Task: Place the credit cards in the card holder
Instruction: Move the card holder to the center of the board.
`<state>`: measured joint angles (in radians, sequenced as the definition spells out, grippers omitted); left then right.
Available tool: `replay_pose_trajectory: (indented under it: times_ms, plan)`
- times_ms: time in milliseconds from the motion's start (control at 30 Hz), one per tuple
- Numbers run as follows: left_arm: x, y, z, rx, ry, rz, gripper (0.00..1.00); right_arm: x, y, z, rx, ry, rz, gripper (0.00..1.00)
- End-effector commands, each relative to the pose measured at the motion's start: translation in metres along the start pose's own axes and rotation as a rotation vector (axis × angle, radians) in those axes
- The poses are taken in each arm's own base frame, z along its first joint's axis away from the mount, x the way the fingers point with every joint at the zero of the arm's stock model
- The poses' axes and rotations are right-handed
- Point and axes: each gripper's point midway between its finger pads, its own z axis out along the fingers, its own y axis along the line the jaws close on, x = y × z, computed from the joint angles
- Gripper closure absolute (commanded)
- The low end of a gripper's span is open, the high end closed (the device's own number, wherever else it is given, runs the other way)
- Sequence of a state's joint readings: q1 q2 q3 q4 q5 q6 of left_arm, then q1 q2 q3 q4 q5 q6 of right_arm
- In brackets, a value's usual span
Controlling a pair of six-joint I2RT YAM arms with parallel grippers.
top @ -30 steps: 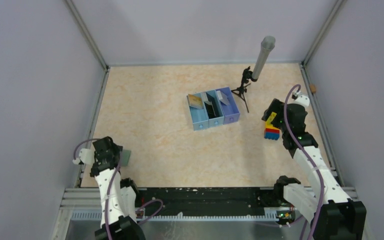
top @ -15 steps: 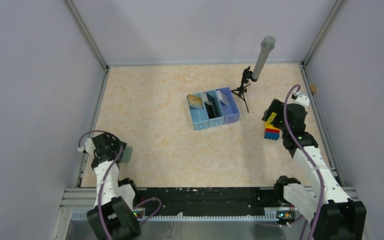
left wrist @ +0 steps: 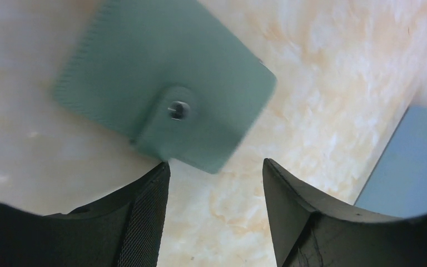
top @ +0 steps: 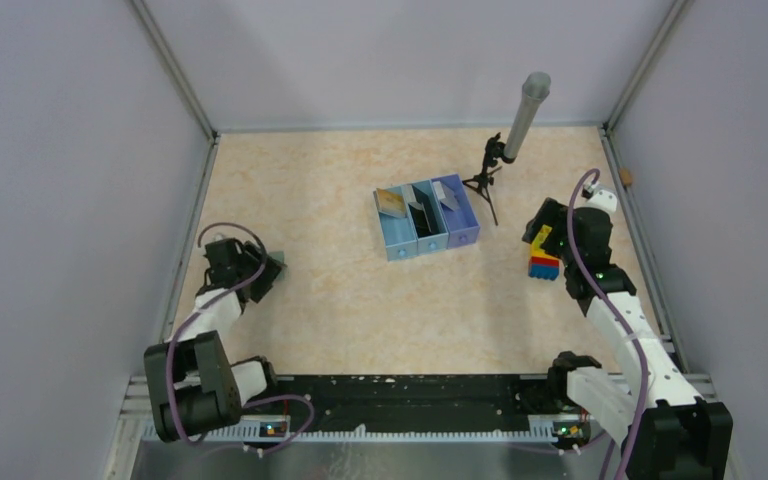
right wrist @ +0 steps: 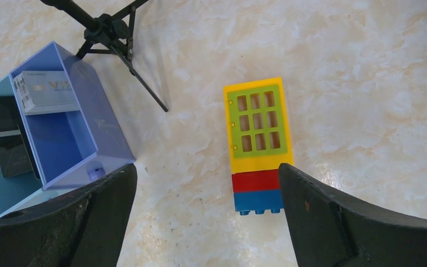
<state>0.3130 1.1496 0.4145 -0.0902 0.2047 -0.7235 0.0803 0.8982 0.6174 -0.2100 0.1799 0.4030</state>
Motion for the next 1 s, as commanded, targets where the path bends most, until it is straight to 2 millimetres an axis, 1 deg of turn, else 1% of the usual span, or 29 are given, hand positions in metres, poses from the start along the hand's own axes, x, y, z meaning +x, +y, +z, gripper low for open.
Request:
replay_pose_trajectory:
  times_ms: [0,67,133,200,267,300,367,433,500,567,600,667,700,733,867,967]
  plan:
    - [0.037,-0.014,0.005,-0.012,0.129,0.145,0.37,-0.021,0.008,-0.004,-0.031,-0.052,0.008,0.05]
    - [0.042,-0.025,0.006,0.003,0.146,0.198,0.37,-0.020,0.009,-0.003,-0.033,-0.050,0.010,0.05]
    - [0.038,-0.036,0.004,0.021,0.143,0.222,0.36,-0.021,0.009,-0.003,-0.035,-0.050,0.010,0.05]
    - [0.023,-0.048,-0.002,0.037,0.099,0.257,0.31,-0.020,0.009,-0.004,-0.035,-0.046,0.007,0.05]
    - [0.000,-0.054,-0.009,0.005,0.033,0.316,0.20,-0.021,0.009,-0.004,-0.037,-0.047,0.006,0.05]
    - [-0.013,-0.052,-0.012,-0.044,0.006,0.338,0.16,-0.020,0.010,-0.004,-0.039,-0.045,0.005,0.05]
    - [-0.028,-0.049,-0.015,-0.092,0.003,0.356,0.11,-0.021,0.011,-0.004,-0.044,-0.045,0.006,0.05]
    - [-0.035,-0.042,-0.010,-0.105,0.034,0.321,0.06,-0.021,0.013,-0.004,-0.054,-0.042,0.002,0.05]
    - [-0.041,-0.040,-0.004,-0.090,0.073,0.281,0.02,-0.021,0.014,-0.005,-0.064,-0.037,0.000,0.05]
    - [-0.050,-0.038,-0.003,-0.121,0.113,0.269,0.01,-0.021,0.017,-0.005,-0.077,-0.035,-0.001,0.05]
    - [-0.061,-0.039,-0.004,-0.145,0.112,0.285,0.01,-0.021,0.018,-0.006,-0.088,-0.035,-0.001,0.05]
    - [-0.080,-0.031,-0.004,-0.235,0.083,0.331,0.01,-0.020,0.021,-0.007,-0.102,-0.033,-0.003,0.04]
    - [-0.087,-0.026,-0.003,-0.270,0.077,0.354,0.01,-0.021,0.022,-0.008,-0.109,-0.036,-0.002,0.04]
    - [-0.090,-0.020,-0.003,-0.297,0.085,0.367,0.01,-0.022,0.023,-0.008,-0.113,-0.038,-0.003,0.04]
    - [-0.088,-0.009,0.007,-0.337,0.160,0.417,0.01,-0.023,0.024,-0.011,-0.124,-0.044,-0.004,0.04]
    - [-0.088,0.010,0.015,-0.408,0.173,0.446,0.01,-0.022,0.025,-0.011,-0.129,-0.043,-0.005,0.04]
